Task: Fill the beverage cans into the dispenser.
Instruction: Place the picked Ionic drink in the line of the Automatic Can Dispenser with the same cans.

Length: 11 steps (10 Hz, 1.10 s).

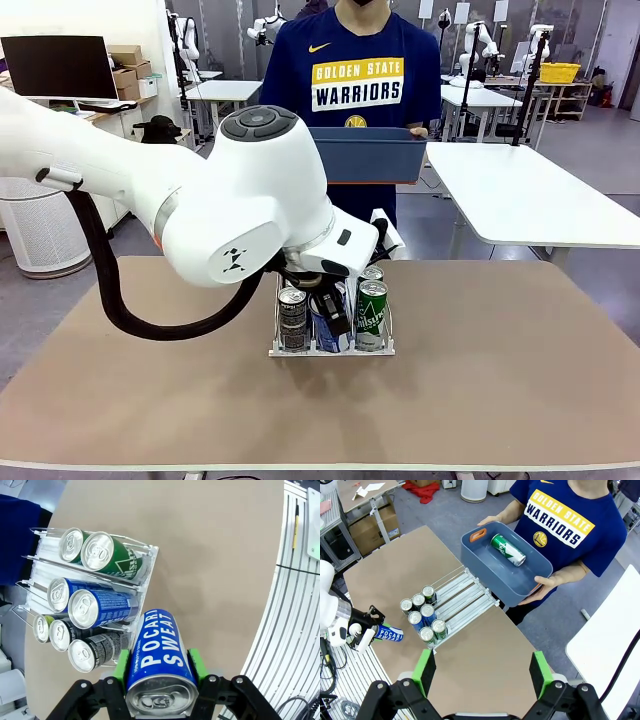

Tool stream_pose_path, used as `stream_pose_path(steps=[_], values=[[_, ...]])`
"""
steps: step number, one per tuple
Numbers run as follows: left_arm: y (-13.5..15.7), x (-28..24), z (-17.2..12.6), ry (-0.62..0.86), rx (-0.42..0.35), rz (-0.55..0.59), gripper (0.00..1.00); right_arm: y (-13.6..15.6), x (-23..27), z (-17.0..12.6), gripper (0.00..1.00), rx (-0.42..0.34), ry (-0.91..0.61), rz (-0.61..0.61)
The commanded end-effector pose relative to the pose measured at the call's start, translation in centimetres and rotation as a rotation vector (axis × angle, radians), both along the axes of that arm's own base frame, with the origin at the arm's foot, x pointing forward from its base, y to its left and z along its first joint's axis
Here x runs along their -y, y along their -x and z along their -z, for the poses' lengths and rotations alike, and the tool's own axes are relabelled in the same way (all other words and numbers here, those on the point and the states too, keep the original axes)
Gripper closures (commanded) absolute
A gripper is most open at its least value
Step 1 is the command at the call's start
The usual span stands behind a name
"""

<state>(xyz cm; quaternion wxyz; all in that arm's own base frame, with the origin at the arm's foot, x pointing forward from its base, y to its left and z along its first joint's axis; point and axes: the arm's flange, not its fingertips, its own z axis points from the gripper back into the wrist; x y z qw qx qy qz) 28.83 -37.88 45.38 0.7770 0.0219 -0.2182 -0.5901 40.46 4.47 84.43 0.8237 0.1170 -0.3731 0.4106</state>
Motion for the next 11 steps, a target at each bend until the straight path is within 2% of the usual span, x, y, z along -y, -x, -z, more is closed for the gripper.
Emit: stream_pose_path(steps=[1, 2, 3, 6, 7, 11], values=[[-0.9, 0.3, 0.6, -0.013, 0.029, -0.030, 0.42, 0.1, -0.1, 0.0, 0.00, -0.005, -0.003, -0.006], [-1.1, 0.2, 0.2, -0.039, 0.001, -0.021, 0.42, 0.1, -0.1, 0.0, 0.00, -0.005, -0.003, -0.006], [-0.4, -0.2, 0.3, -0.010, 0.002, -0.007, 0.42, 0.1, -0.1, 0.0, 0.00, -0.005, -0.003, -0.006], [-0.6, -0.2, 0.8, -0.022, -0.007, -0.009, 0.42, 0.1, -0.1, 0.0, 0.00, -0.005, -0.003, -0.006], [-0.6, 0.1, 1.3, -0.041, 0.044, 0.031, 0.42, 0.1, -0.1, 0.0, 0.00, -0.005, -0.003, -0.006], [-3.2, -0.4, 1.6, -0.015, 0.090, -0.037, 0.42, 0.1, -0.1, 0.0, 0.00, -0.005, -0.003, -0.006]])
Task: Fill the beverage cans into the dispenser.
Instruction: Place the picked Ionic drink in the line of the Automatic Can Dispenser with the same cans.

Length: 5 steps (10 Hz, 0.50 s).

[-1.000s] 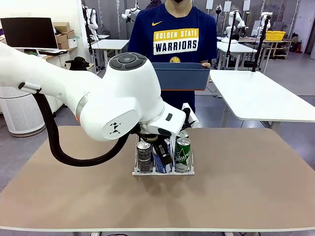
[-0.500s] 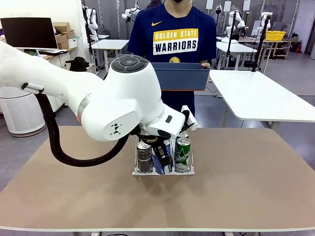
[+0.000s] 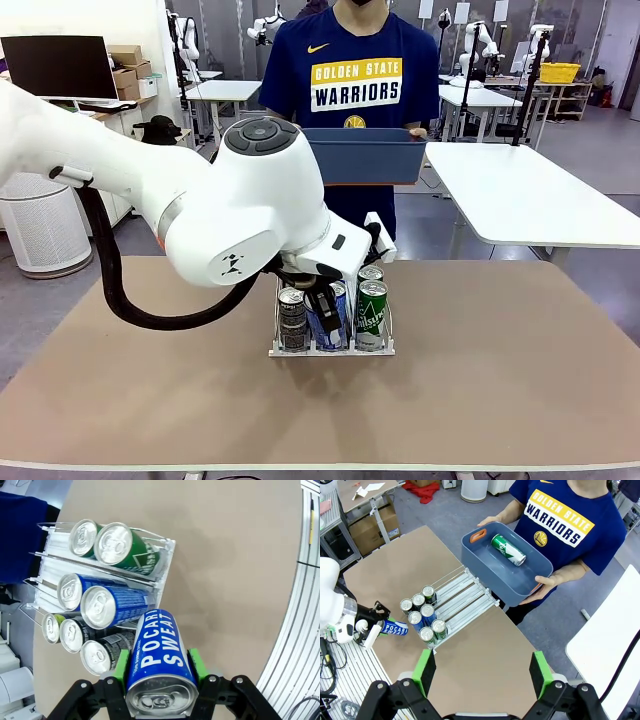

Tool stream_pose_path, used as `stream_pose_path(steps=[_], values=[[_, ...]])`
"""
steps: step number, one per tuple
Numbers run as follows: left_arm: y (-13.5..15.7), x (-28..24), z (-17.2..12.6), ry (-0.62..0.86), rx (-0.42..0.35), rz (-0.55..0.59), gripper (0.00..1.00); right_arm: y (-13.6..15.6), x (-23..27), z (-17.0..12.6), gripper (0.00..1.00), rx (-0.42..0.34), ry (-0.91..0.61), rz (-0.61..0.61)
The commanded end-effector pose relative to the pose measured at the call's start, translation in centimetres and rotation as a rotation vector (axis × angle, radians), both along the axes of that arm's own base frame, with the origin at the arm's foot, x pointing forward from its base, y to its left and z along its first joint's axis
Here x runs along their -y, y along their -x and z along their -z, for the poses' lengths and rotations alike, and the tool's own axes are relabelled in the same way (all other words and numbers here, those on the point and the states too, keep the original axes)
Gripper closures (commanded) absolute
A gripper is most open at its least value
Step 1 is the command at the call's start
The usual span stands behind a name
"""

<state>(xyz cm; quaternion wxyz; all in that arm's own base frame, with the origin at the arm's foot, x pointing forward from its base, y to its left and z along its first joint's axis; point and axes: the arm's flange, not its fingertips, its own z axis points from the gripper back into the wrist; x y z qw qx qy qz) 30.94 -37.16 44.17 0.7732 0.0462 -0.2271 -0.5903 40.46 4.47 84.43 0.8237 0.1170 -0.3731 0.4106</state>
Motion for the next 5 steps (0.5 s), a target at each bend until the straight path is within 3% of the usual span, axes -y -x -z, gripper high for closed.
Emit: stream_pose_path(steps=[1, 5], values=[[-1.7, 0.2, 0.6, 0.016, 0.045, -0.033, 0.42, 0.1, -0.1, 0.0, 0.00, -0.005, -0.003, -0.006], [-3.5, 0.3, 0.7, 0.019, 0.060, -0.028, 0.42, 0.1, -0.1, 0.0, 0.00, -0.005, -0.003, -0.006]])
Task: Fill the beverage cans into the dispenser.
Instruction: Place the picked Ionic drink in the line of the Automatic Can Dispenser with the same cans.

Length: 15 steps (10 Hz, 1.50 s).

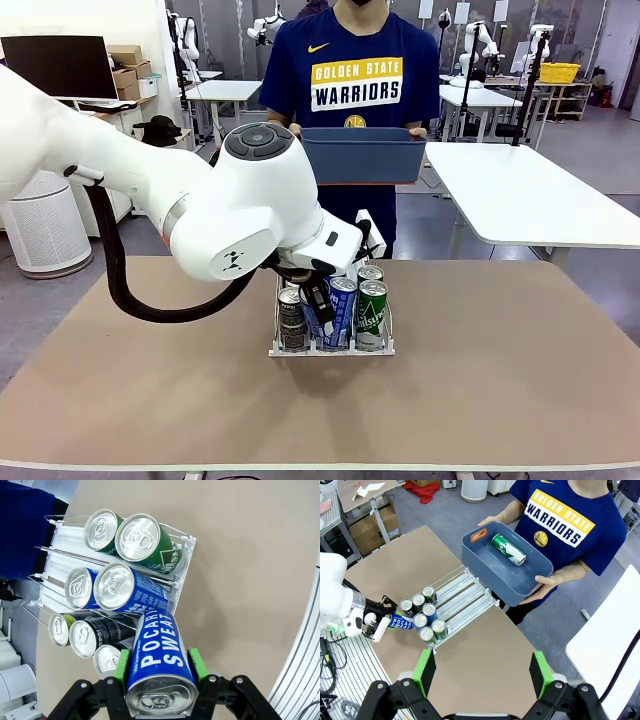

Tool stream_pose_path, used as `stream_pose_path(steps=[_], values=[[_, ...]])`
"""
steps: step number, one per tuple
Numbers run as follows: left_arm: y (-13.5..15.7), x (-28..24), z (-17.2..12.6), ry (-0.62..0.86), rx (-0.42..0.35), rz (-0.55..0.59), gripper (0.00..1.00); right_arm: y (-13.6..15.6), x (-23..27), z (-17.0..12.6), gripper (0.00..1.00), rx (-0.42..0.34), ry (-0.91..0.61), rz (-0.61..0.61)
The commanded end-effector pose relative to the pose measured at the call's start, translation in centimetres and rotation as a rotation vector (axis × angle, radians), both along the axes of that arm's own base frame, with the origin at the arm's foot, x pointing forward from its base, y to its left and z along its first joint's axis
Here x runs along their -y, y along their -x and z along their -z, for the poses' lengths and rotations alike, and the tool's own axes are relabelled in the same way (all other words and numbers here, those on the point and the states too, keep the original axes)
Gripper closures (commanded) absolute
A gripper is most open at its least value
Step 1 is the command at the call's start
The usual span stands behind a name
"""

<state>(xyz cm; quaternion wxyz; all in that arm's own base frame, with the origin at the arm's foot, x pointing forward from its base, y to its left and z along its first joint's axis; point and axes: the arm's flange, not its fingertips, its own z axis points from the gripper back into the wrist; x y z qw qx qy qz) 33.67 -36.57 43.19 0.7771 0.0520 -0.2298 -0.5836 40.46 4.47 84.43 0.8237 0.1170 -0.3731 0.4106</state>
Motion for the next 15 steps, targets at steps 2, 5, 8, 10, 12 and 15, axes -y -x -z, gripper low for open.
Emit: stream_pose_path(steps=[2, 5, 8, 10, 12, 15], values=[[-1.3, 1.1, -0.1, 0.035, 0.038, 0.003, 0.42, 0.1, -0.1, 0.0, 0.00, -0.005, -0.003, -0.006], [-1.7, 1.4, -0.3, 0.050, 0.019, 0.031, 0.42, 0.1, -0.1, 0.0, 0.00, -0.005, -0.003, -0.006], [-2.3, 2.1, 0.0, 0.085, 0.011, 0.056, 0.42, 0.1, -0.1, 0.0, 0.00, -0.005, -0.003, -0.006], [-3.4, 2.7, 0.4, 0.106, 0.023, 0.055, 0.42, 0.1, -0.1, 0.0, 0.00, -0.005, -0.003, -0.006], [-4.4, 2.5, 0.8, 0.092, 0.028, 0.050, 0.42, 0.1, -0.1, 0.0, 0.00, -0.005, -0.003, -0.006], [-5.5, 2.0, 1.3, 0.063, 0.030, 0.020, 0.42, 0.1, -0.1, 0.0, 0.00, -0.005, -0.003, -0.006]])
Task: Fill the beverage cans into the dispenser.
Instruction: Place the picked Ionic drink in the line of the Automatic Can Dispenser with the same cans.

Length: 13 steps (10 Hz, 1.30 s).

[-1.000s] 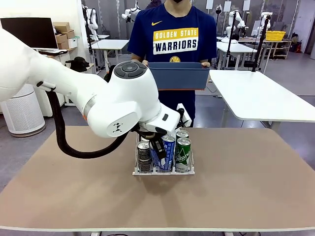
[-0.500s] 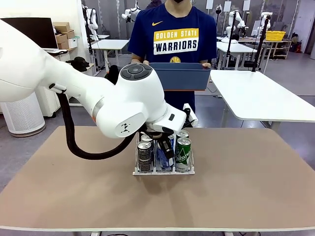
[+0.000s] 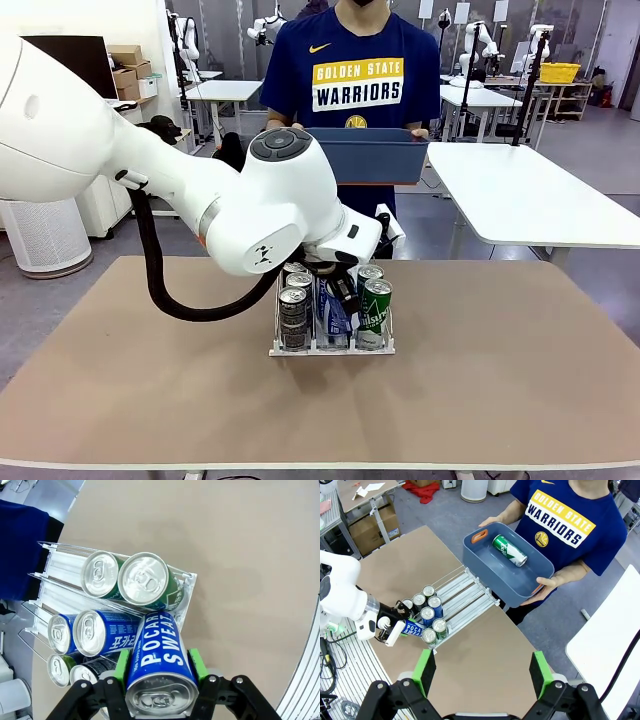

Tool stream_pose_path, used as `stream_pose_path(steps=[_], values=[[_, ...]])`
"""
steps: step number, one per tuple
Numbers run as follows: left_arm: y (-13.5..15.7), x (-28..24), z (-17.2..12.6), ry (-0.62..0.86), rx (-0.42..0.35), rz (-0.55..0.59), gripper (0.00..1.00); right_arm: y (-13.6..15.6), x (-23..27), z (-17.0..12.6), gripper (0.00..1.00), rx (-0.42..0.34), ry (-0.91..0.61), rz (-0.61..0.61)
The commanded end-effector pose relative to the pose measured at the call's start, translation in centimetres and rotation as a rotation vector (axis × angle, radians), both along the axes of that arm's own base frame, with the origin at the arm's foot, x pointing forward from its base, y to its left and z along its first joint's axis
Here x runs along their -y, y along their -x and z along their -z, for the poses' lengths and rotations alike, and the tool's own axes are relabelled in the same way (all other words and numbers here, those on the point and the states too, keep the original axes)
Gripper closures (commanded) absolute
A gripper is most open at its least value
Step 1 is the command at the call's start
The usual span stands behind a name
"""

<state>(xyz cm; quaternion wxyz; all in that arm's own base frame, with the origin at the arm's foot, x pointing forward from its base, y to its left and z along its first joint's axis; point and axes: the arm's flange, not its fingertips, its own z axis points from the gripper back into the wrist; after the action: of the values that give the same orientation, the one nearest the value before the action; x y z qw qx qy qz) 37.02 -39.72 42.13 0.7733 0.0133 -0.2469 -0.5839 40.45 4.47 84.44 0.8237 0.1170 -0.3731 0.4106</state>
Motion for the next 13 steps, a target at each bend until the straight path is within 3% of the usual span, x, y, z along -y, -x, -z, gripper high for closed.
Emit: stream_pose_path(steps=[1, 8, 13], values=[[-2.4, -1.5, 0.4, -0.025, 0.044, -0.018, 0.42, 0.1, -0.1, 0.0, 0.00, -0.005, -0.003, -0.006], [-3.6, -2.6, 2.6, -0.067, -0.018, -0.050, 0.42, 0.1, -0.1, 0.0, 0.00, -0.005, -0.003, -0.006], [-3.0, -4.3, 2.3, -0.118, -0.044, -0.076, 0.42, 0.1, -0.1, 0.0, 0.00, -0.005, -0.003, -0.006]])
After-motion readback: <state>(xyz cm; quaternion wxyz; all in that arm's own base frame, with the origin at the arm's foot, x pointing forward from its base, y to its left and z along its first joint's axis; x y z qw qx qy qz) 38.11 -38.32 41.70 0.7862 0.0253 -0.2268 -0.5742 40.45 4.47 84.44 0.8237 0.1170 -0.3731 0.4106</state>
